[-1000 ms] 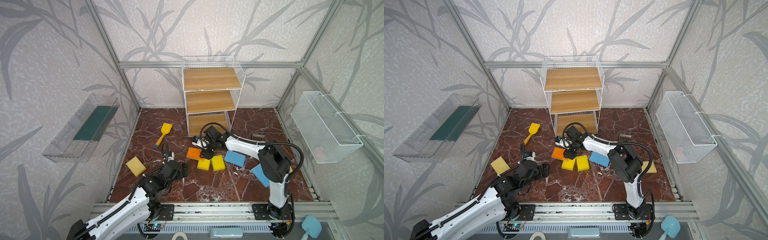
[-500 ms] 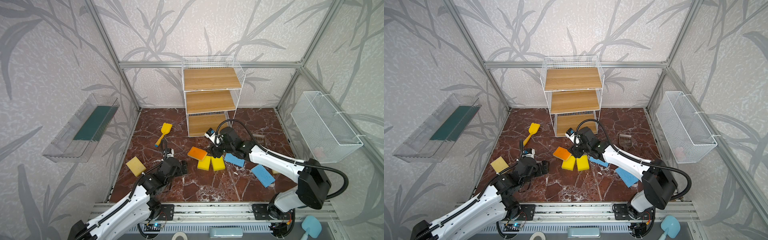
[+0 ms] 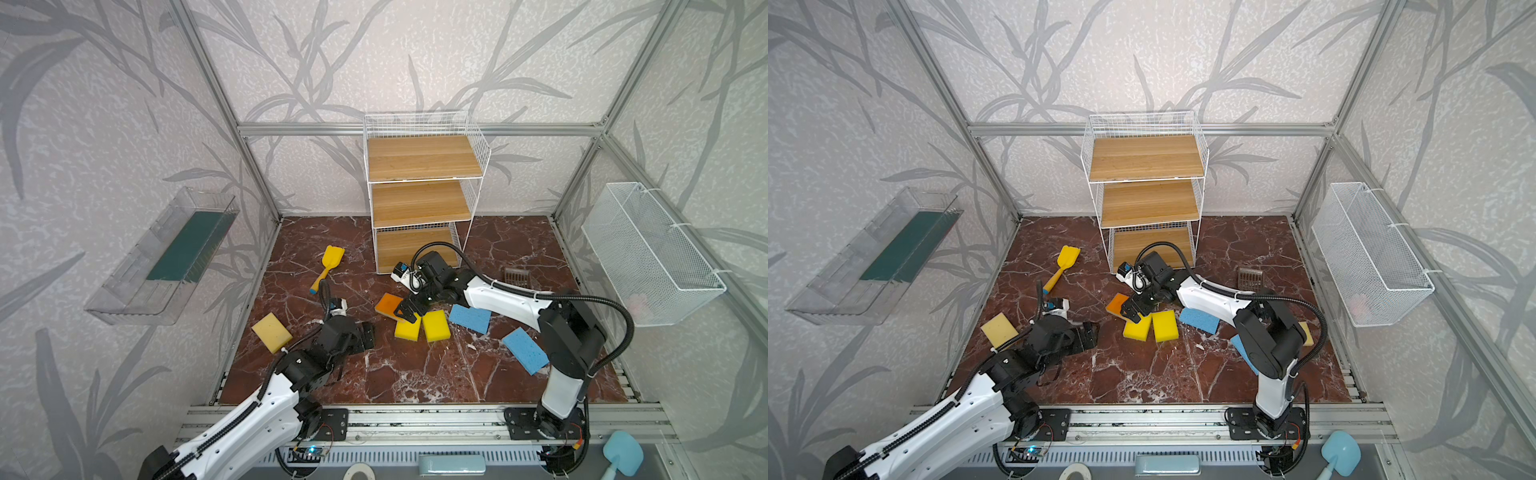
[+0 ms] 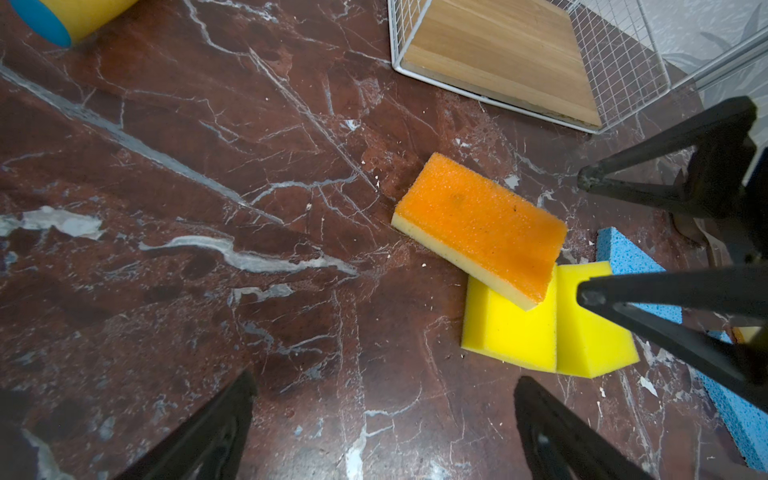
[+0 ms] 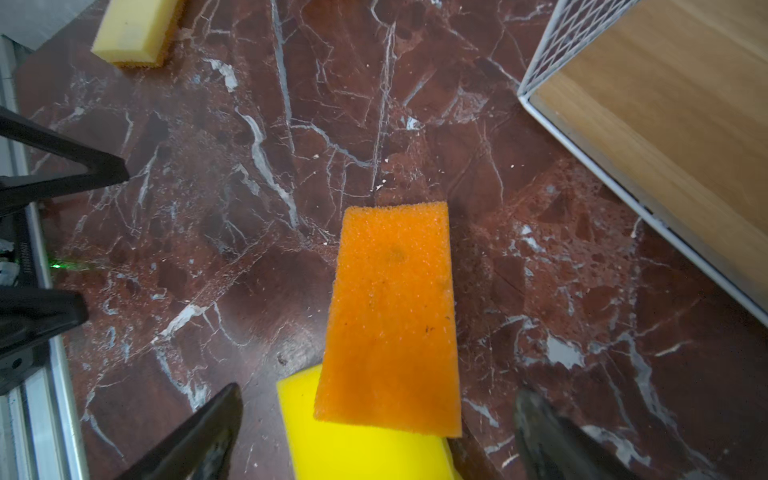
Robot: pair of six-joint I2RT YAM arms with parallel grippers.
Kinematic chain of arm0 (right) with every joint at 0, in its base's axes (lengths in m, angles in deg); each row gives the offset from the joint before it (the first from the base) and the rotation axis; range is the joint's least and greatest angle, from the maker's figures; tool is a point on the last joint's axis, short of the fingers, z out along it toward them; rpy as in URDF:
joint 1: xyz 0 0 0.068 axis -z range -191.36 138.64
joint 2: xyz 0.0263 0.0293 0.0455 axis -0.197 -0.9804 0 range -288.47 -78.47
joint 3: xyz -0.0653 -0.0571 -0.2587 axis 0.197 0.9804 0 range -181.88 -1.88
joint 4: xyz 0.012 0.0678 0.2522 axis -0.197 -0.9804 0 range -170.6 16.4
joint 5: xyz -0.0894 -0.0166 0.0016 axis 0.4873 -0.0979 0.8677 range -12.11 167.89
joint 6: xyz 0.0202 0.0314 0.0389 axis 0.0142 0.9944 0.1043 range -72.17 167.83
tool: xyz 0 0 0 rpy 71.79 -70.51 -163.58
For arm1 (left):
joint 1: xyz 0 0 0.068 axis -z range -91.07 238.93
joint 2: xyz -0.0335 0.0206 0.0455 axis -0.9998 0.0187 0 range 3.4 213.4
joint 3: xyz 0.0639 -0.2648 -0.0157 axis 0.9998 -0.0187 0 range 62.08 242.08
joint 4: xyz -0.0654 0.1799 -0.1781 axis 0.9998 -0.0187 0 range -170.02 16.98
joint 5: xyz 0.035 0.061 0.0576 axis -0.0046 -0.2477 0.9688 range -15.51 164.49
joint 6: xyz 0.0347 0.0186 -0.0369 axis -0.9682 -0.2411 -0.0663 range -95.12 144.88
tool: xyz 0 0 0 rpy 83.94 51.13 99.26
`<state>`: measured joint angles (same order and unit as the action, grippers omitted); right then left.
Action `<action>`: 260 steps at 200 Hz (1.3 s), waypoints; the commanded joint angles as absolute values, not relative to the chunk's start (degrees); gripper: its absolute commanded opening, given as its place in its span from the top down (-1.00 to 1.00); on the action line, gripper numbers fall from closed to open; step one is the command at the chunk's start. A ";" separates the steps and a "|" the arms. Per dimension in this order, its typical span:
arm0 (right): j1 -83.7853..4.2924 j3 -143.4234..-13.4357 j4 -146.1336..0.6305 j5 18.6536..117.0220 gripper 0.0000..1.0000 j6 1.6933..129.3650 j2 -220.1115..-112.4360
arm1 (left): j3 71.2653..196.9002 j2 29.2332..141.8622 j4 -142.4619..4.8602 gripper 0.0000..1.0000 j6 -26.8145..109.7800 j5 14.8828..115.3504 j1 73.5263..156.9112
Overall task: Place and organize the cleaning sponges onto the shelf
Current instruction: 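Grasp the orange-faced sponge with the right gripper, then carry the orange-faced sponge with the right gripper onto the shelf's bottom tier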
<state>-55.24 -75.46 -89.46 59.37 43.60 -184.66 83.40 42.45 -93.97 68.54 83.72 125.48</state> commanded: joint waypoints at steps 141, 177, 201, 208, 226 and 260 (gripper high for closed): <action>-58.38 -75.54 -89.21 66.32 -0.36 44.14 -188.88 | 82.21 41.99 -94.60 -0.97 69.88 83.36 124.98; -58.47 -73.68 -88.12 68.17 -0.21 44.94 -186.60 | 82.67 41.29 -95.56 -0.98 69.62 83.71 124.98; -58.38 -70.84 -85.26 69.71 -0.21 46.96 -183.28 | 83.06 40.84 -96.07 -0.98 69.35 84.02 124.96; -58.36 -69.77 -84.06 70.65 -0.21 47.91 -182.22 | 83.11 40.76 -96.08 -0.98 69.31 84.08 124.96; -57.67 -66.79 -80.68 72.24 -0.21 51.61 -179.16 | 83.21 40.89 -95.92 -0.98 69.26 84.14 124.89; -54.18 -58.19 -68.76 74.02 -0.18 62.01 -172.59 | 82.97 41.66 -94.79 -0.98 69.01 84.07 124.94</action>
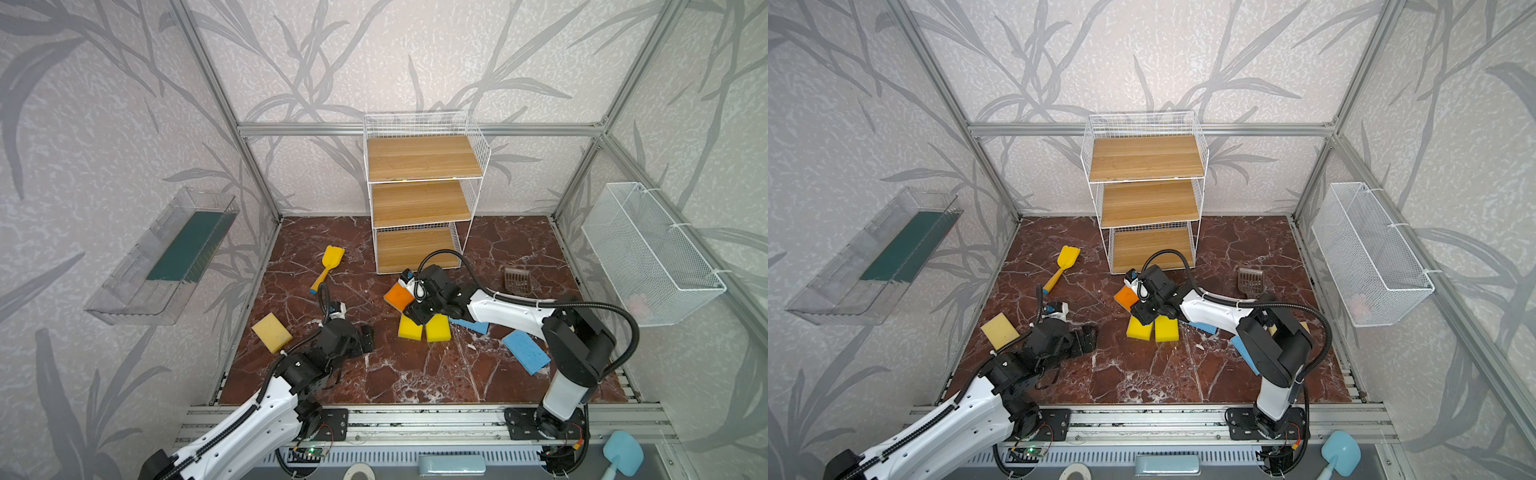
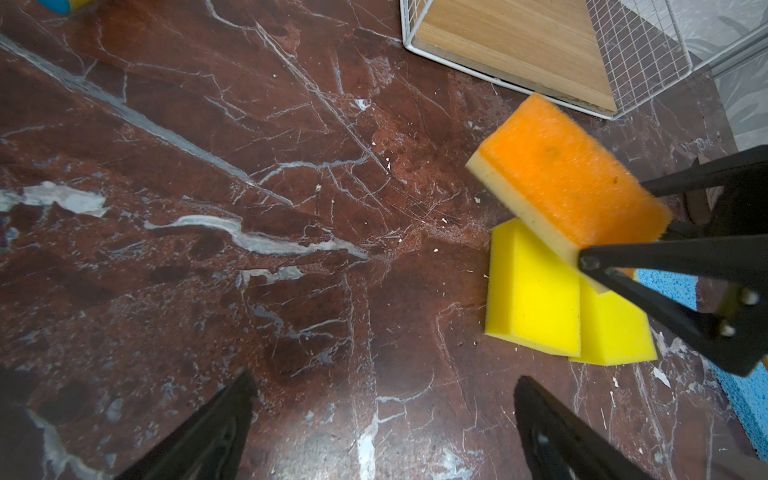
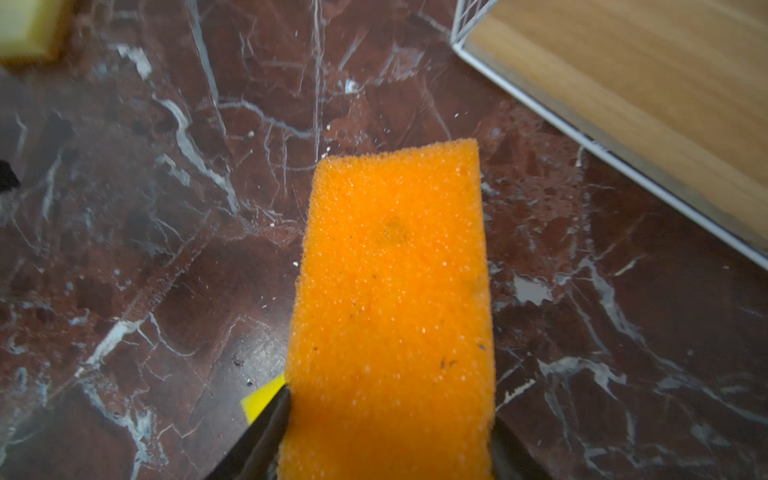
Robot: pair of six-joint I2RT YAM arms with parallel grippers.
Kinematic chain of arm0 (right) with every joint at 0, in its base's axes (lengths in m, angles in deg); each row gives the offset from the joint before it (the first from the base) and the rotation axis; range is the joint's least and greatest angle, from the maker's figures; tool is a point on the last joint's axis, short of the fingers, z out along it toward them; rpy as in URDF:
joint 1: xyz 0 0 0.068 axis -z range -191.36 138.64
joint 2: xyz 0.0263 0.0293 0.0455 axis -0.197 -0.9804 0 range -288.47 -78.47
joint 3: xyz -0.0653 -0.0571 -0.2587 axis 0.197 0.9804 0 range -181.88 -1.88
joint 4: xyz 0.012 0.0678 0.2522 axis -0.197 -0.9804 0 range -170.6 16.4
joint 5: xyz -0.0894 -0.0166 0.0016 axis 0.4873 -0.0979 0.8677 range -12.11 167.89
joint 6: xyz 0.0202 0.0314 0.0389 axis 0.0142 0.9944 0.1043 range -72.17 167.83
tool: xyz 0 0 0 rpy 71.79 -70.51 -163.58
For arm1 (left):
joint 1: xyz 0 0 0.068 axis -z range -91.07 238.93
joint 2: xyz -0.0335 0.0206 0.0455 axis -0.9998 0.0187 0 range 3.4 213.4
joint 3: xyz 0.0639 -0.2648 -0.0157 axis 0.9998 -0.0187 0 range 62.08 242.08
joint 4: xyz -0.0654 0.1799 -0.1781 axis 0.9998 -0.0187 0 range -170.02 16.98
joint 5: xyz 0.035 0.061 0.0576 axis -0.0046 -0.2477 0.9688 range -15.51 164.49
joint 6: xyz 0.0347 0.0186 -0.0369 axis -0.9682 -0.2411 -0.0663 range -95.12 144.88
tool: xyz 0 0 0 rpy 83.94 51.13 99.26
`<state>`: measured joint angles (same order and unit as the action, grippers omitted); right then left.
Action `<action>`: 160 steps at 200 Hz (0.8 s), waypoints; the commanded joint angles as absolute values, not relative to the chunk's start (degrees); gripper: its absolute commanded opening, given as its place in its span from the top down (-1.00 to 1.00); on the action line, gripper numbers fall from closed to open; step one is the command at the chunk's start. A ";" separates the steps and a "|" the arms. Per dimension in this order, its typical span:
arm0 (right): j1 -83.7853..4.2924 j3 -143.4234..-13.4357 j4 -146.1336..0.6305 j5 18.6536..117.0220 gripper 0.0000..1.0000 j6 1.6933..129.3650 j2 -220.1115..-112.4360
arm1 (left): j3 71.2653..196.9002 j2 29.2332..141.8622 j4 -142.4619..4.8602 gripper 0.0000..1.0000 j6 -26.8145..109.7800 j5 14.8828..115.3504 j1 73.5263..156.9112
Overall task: Place and organize the cleaning sponges onto the shelf
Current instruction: 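Carry the orange-faced sponge with the right gripper onto the shelf's bottom tier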
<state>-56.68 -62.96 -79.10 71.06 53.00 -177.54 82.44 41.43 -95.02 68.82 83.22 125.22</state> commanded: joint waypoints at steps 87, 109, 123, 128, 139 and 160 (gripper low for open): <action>-50.22 -53.87 -45.32 87.55 -0.18 75.14 -179.19 | 83.16 43.33 -92.90 -0.98 67.85 83.54 124.79; -50.21 -57.01 -42.85 87.95 -0.18 77.15 -183.93 | 83.18 43.38 -92.65 -0.97 68.20 83.25 124.79; -50.21 -59.15 -41.26 87.67 -0.18 78.73 -187.15 | 83.02 43.24 -92.58 -0.97 68.63 83.32 124.78; -50.21 -60.02 -40.89 87.53 -0.18 79.51 -188.37 | 82.93 43.15 -92.48 -0.97 68.79 83.31 124.79; -50.30 -61.92 -40.44 87.52 -0.18 81.07 -190.79 | 82.67 42.97 -92.47 -0.97 68.97 83.45 124.74; -50.80 -66.19 -40.70 88.07 -0.18 82.11 -194.60 | 82.56 42.37 -93.06 -0.97 69.15 83.88 124.70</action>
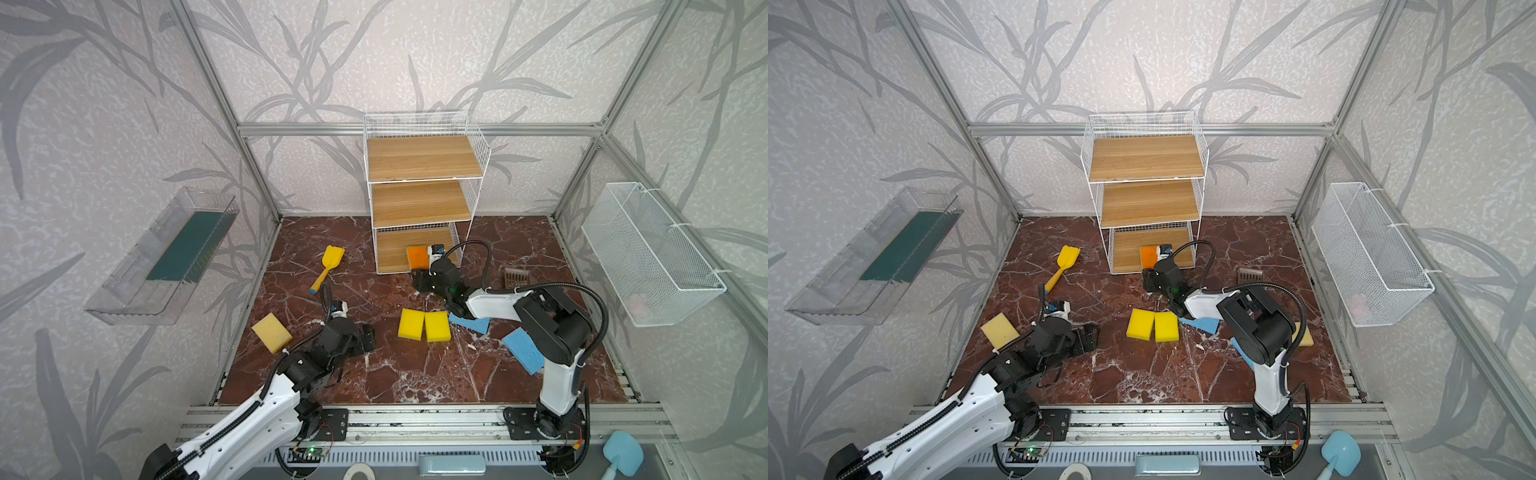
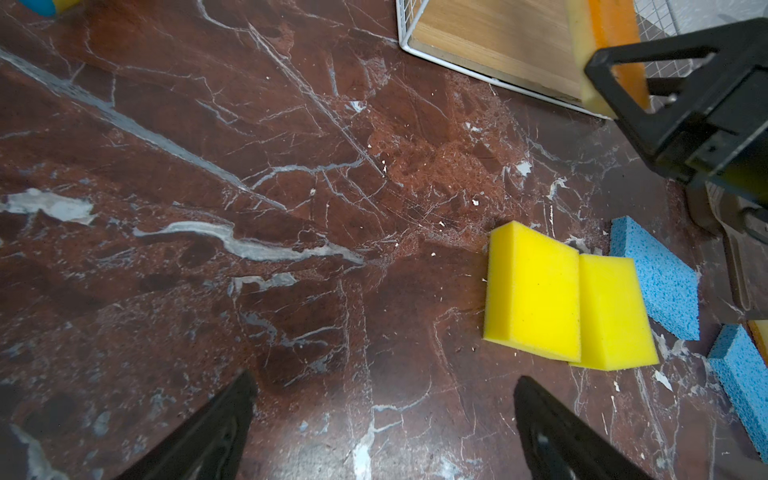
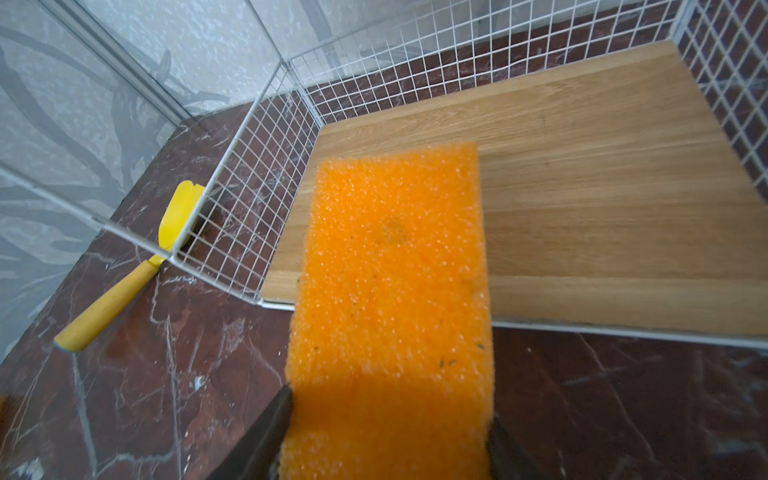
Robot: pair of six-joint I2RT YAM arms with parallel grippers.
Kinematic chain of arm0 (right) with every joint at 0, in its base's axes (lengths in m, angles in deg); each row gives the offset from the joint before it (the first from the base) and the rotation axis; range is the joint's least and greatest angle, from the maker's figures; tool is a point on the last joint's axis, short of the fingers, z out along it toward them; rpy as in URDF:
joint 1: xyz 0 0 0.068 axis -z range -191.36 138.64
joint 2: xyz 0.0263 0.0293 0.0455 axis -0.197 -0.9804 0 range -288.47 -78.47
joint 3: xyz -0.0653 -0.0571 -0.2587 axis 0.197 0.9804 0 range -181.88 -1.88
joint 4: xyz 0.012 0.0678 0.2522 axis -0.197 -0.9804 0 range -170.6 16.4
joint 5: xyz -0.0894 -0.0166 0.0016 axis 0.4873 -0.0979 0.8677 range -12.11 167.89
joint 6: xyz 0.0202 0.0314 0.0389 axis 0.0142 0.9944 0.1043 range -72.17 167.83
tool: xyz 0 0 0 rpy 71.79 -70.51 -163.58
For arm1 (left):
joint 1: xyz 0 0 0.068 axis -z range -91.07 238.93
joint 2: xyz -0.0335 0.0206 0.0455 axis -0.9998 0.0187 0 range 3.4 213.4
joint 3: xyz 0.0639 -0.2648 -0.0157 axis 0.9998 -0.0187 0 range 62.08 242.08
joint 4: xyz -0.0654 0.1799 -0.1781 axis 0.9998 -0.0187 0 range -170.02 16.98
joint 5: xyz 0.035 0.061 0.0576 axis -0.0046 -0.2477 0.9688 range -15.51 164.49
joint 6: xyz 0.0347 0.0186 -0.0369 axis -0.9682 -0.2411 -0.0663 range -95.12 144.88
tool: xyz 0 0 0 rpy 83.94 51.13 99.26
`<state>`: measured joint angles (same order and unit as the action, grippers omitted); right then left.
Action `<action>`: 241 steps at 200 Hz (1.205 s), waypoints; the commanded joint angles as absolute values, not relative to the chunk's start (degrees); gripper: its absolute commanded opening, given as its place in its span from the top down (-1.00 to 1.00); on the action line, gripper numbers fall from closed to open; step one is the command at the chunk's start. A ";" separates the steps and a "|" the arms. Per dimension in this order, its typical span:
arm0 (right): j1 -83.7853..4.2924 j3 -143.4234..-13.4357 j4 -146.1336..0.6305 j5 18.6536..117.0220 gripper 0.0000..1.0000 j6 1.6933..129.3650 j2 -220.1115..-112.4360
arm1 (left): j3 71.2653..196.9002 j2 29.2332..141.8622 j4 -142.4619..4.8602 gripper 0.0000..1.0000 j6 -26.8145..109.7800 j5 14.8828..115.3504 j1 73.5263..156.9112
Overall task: Place and organize the cleaning sponges onto the shelf
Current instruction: 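Carry the orange-faced sponge with the right gripper onto the shelf's bottom tier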
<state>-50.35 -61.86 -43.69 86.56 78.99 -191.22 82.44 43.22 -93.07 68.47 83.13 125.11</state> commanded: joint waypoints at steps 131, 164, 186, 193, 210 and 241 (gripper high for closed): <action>-53.88 -90.20 -49.75 87.49 -0.22 85.83 -211.47 | 82.82 37.70 -98.06 -0.98 69.70 86.40 124.54; -54.00 -92.75 -50.80 88.31 -0.22 86.77 -213.58 | 82.89 37.07 -98.64 -0.97 69.71 86.36 124.47; -53.99 -95.68 -52.21 87.03 -0.23 86.98 -215.58 | 83.00 37.34 -98.60 -0.98 69.61 86.19 124.44; -54.00 -96.58 -52.42 86.58 -0.24 87.22 -216.14 | 83.14 37.50 -98.64 -0.97 69.61 86.24 124.48; -53.99 -98.27 -52.96 85.98 -0.26 87.63 -217.39 | 83.32 37.58 -98.68 -0.98 69.46 86.23 124.44; -53.99 -99.78 -54.36 85.80 -0.38 87.80 -218.27 | 83.35 37.55 -98.78 -0.98 69.44 86.21 124.36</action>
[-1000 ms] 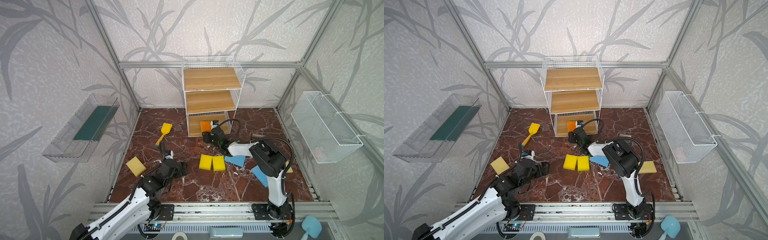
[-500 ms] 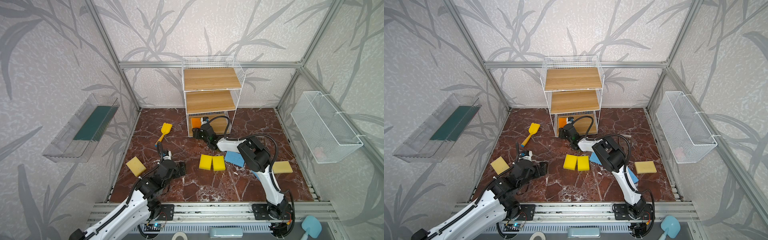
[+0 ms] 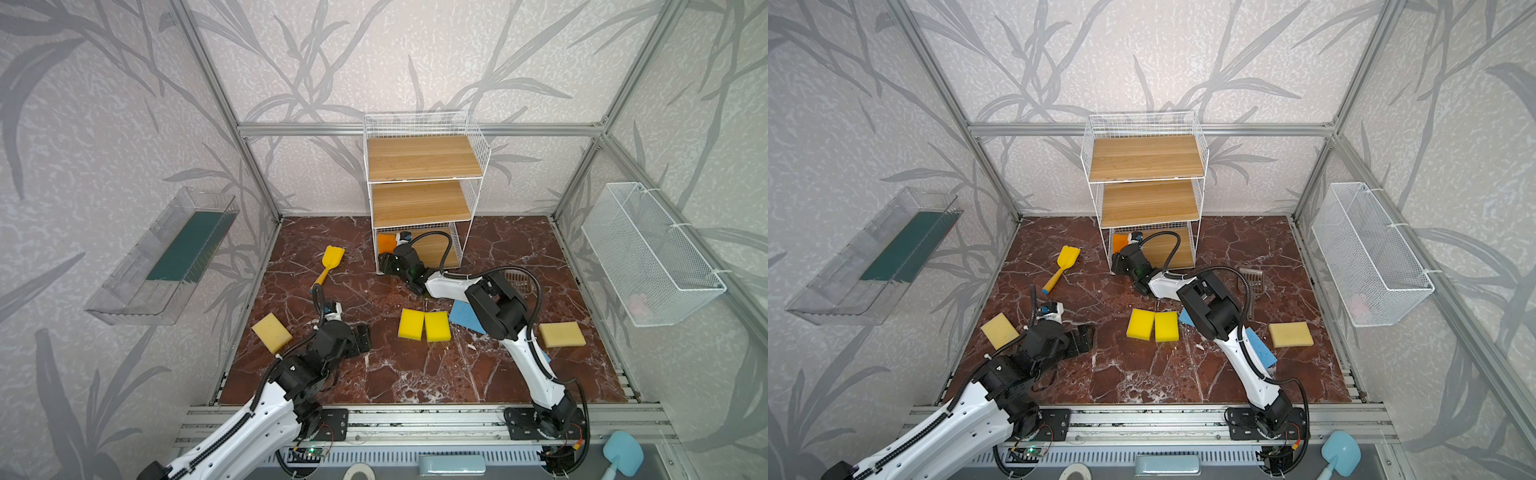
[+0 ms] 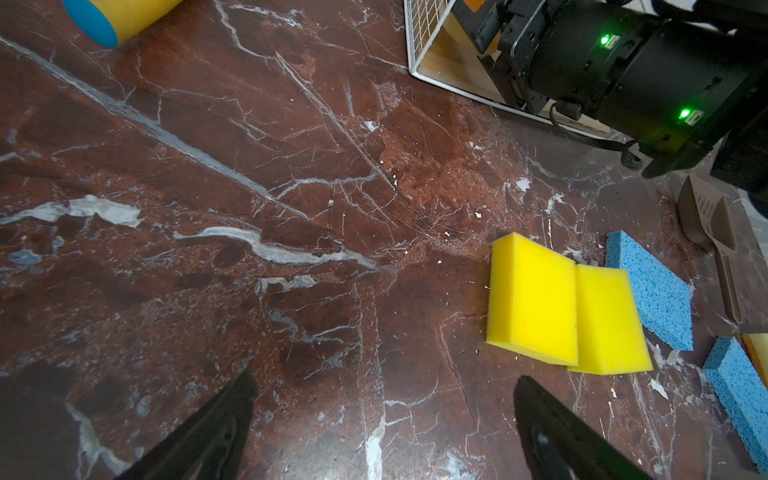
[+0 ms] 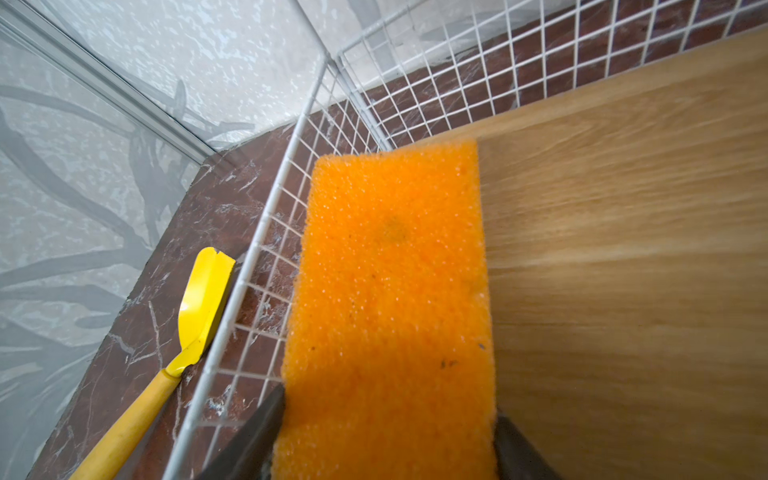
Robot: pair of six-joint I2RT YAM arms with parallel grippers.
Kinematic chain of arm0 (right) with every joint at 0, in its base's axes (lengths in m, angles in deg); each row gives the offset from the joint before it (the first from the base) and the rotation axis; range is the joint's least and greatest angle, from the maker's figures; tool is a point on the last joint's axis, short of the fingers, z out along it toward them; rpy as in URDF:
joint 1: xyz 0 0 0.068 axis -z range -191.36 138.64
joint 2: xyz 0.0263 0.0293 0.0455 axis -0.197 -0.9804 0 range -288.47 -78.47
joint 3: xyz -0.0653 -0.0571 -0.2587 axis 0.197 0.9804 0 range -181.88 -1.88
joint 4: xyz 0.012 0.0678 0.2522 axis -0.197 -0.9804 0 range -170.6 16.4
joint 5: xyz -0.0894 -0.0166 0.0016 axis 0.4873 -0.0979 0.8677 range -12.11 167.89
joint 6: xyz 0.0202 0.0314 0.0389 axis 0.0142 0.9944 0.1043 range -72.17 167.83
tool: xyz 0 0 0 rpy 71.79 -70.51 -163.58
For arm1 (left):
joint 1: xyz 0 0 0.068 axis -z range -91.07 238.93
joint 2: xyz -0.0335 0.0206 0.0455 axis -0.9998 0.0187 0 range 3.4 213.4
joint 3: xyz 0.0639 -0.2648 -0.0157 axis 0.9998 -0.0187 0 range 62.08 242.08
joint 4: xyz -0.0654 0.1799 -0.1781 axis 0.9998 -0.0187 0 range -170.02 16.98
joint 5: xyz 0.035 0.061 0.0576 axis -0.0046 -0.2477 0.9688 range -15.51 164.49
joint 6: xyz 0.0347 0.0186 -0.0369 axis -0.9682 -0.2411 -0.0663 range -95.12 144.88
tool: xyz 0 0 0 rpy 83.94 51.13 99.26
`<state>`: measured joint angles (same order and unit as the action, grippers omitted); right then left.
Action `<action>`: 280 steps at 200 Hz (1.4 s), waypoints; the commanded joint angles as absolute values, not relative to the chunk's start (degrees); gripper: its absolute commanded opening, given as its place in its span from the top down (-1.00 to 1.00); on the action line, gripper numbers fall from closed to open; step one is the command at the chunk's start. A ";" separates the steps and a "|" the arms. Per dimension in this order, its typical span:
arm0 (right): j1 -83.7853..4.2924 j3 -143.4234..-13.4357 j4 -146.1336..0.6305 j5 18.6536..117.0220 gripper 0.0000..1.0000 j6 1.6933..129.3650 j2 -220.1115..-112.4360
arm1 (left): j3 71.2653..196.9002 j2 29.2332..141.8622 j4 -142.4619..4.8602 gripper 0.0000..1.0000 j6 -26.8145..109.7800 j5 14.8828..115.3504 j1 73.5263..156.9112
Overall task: Place and organize the cleaning sponges onto the shelf
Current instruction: 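Carry the orange-faced sponge with the right gripper onto the shelf's bottom tier, then release the sponge on the tier while the left gripper reaches for the pale yellow sponge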
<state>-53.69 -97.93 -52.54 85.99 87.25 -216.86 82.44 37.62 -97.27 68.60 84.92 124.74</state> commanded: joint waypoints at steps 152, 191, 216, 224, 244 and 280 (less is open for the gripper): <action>-53.21 -89.16 -49.29 82.20 -0.74 86.29 -211.14 | 93.30 37.02 -112.60 -0.98 69.71 93.48 123.44; -51.22 -81.10 -48.05 76.40 -0.79 84.93 -204.44 | 101.77 40.21 -120.89 -0.98 68.10 95.77 120.97; -49.72 -73.15 -45.09 72.74 -0.81 84.80 -199.20 | 104.73 42.86 -122.53 -0.98 66.18 93.76 117.66; -49.25 -70.80 -44.69 71.42 -0.81 84.74 -197.58 | 105.53 43.97 -122.58 -0.98 65.40 92.61 116.29; -48.00 -65.01 -44.12 68.80 -0.82 82.68 -193.13 | 107.64 46.37 -123.46 -0.98 63.38 89.39 112.78; -45.78 -57.24 -42.75 64.65 -0.83 81.50 -186.14 | 114.84 51.29 -128.61 -0.96 58.26 82.62 106.00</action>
